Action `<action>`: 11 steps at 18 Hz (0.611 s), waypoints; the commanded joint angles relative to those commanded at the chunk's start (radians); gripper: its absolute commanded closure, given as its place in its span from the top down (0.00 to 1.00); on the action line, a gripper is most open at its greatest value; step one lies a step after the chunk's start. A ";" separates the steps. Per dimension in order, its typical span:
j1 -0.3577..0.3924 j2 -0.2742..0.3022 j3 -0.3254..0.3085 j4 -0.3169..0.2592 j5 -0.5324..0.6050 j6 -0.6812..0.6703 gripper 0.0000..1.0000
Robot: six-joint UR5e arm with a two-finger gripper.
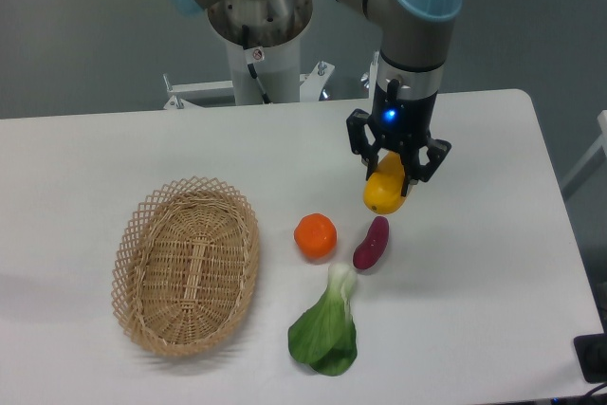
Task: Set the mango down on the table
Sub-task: 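Hold the yellow mango in the gripper just above the table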
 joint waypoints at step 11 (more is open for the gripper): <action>-0.002 0.000 -0.021 0.002 0.002 0.017 0.48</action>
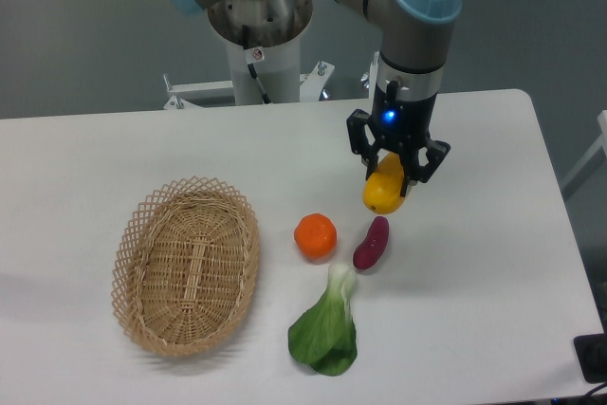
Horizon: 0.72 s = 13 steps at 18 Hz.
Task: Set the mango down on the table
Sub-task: 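Hold the yellow mango in the gripper just above the table, then shift the held mango sideways and lower it toward the table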
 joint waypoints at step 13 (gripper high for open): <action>0.104 -0.054 -0.116 0.084 0.081 0.264 0.48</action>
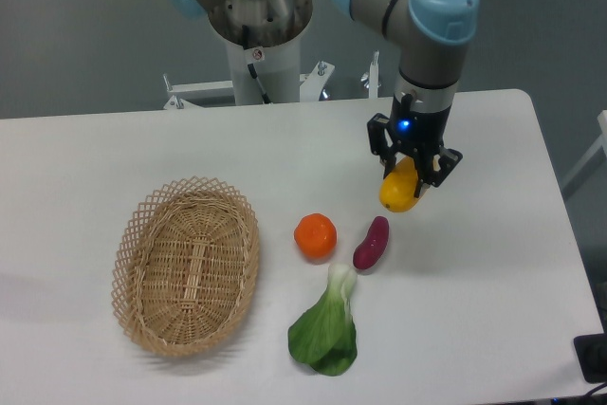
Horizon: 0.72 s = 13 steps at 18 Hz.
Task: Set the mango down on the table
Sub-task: 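Shift the held mango sideways and lower it toward the table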
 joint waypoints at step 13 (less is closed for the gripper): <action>-0.011 -0.046 -0.169 0.189 0.062 -0.087 0.49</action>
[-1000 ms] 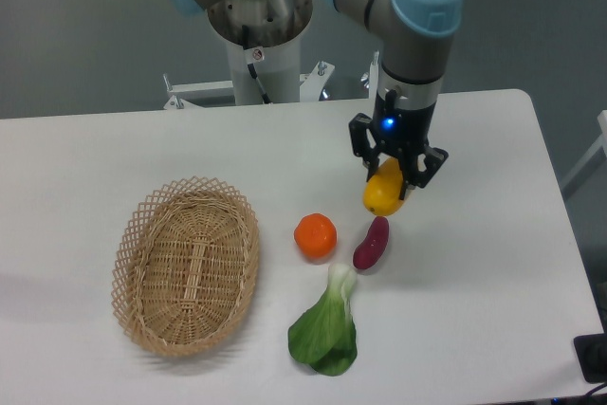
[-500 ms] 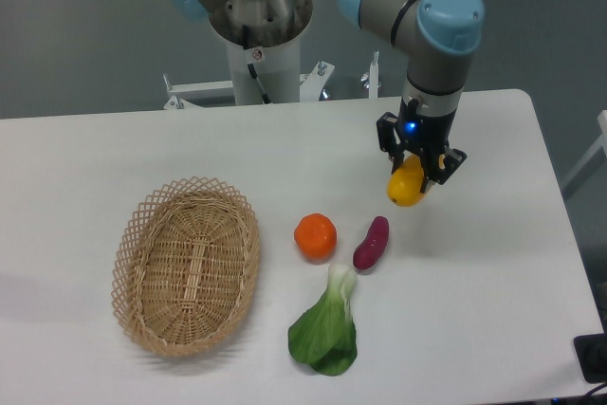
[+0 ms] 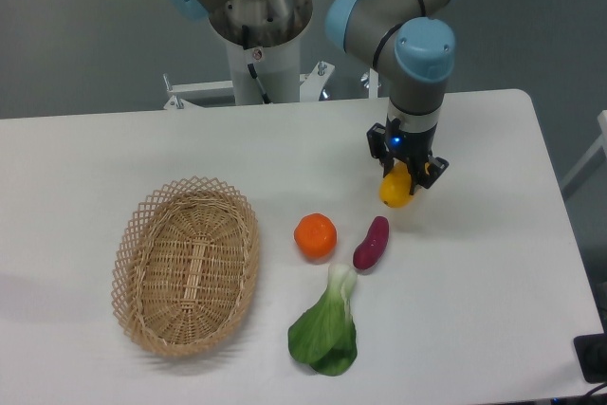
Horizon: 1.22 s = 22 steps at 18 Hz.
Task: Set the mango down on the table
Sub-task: 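Shift the held mango sideways and lower it toward the table, then set the mango down on the table and open the gripper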
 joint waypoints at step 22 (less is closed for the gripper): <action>-0.002 0.000 -0.042 0.005 -0.005 0.006 0.78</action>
